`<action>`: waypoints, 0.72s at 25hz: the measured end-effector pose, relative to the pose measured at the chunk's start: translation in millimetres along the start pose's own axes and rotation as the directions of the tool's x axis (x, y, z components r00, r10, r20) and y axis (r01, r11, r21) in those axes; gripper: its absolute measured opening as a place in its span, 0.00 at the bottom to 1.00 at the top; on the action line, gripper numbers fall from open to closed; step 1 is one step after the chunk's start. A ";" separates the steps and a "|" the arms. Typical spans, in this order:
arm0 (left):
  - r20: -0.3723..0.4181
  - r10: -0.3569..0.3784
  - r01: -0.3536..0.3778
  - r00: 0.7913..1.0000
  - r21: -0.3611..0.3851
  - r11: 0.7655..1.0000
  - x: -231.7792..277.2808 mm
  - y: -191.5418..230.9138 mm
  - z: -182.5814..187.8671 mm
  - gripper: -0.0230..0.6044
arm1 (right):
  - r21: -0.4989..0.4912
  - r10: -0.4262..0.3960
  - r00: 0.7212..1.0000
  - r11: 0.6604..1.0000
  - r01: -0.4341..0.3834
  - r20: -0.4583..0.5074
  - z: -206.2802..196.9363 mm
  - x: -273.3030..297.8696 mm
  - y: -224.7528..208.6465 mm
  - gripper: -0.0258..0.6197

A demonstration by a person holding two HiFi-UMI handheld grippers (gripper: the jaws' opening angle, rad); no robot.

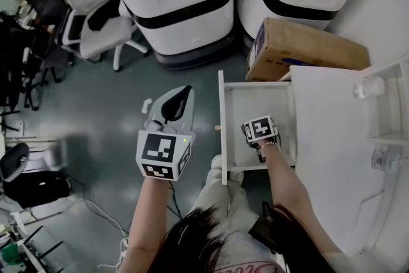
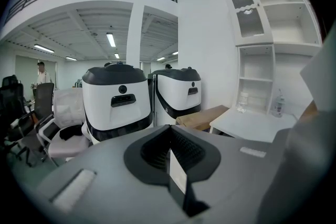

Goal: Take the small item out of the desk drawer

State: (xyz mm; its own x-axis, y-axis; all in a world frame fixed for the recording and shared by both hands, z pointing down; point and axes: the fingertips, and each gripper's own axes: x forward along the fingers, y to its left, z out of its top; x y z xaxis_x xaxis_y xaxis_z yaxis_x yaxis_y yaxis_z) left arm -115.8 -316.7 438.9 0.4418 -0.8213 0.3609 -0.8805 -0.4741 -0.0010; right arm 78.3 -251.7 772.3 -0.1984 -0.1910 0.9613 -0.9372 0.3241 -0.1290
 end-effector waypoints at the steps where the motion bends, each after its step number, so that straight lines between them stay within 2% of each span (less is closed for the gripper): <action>1: -0.004 0.000 0.000 1.000 0.001 1.000 -0.6 0.8 -1.4 0.06 | 0.005 0.015 1.000 1.000 -0.015 -0.006 -0.1 4.6 1.5 0.51; 4: -0.014 0.005 -0.005 1.000 -0.004 1.000 -2.8 3.6 -6.2 0.06 | 0.017 0.022 0.999 1.000 -0.021 -0.033 -2.2 12.0 -1.2 0.49; 5: -0.016 0.007 -0.007 1.000 -0.007 1.000 -3.5 4.4 -7.6 0.06 | 0.018 0.019 0.999 1.000 -0.019 -0.039 -2.8 13.0 -2.3 0.46; 7: -0.019 0.010 -0.010 1.000 -0.012 1.000 -4.3 5.6 -9.8 0.06 | 0.019 0.015 0.999 1.000 -0.014 -0.049 -3.1 13.9 -3.3 0.33; 18: -0.021 -0.006 0.006 1.000 -0.007 1.000 -4.3 1.2 -6.8 0.06 | 0.029 0.017 0.998 0.999 -0.015 -0.060 -1.5 8.9 -3.7 0.29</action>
State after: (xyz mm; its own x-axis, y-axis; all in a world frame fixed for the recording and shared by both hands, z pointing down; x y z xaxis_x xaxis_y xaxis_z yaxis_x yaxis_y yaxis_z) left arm -120.0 -311.6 443.8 0.4433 -0.8117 0.3803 -0.8792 -0.4764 0.0080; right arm 80.4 -253.3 781.8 -0.1964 -0.1292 0.9720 -0.9421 0.2997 -0.1505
